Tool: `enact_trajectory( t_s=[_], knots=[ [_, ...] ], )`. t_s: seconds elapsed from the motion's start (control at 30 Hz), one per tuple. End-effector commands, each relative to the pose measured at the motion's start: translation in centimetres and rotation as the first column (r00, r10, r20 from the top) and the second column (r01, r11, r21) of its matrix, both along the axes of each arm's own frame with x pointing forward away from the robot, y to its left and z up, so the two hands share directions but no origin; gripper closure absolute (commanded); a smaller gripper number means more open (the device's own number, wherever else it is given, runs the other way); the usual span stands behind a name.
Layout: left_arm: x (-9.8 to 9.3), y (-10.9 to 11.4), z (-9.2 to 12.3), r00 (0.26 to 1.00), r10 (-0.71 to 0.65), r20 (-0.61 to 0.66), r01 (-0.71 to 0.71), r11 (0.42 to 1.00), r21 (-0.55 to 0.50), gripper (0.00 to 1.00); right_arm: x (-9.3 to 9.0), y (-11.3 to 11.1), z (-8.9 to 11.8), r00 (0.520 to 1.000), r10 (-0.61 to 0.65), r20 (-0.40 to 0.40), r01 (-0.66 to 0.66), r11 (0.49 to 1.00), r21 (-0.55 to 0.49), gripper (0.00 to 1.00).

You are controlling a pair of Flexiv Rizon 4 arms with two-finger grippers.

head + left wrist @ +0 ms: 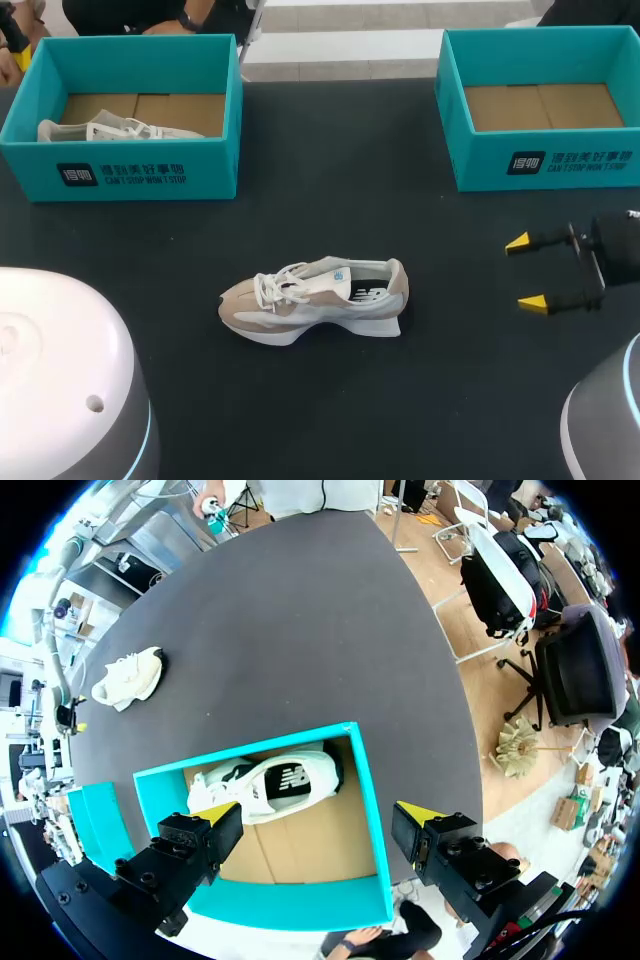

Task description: Take the shoe out of the shoebox, open the shoe tongue, remove and reinsert the insole, then place the shoe into the shoebox

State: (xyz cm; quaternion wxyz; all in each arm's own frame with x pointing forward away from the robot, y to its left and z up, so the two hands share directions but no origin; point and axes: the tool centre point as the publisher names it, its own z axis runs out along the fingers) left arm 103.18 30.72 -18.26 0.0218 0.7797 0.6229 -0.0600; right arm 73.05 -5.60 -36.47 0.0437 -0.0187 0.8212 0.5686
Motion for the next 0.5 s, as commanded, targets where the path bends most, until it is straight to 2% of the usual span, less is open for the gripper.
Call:
enact_trajectory(
  t_s=[0.03,0.5],
  knots=[
    [-0.08,-0.01,0.02,1.000,0.000,0.002,0.000,1.000,0.003,0.00,-0.24,0.32,-0.99,1.000,-0.009,0.007,0.009,1.000,-0.001,0.00],
    [-0.08,-0.01,0.02,1.000,0.000,0.002,0.000,1.000,0.003,0.00,-0.40,0.36,-1.36,1.000,-0.019,-0.001,0.019,1.000,0.010,0.00]
  ],
)
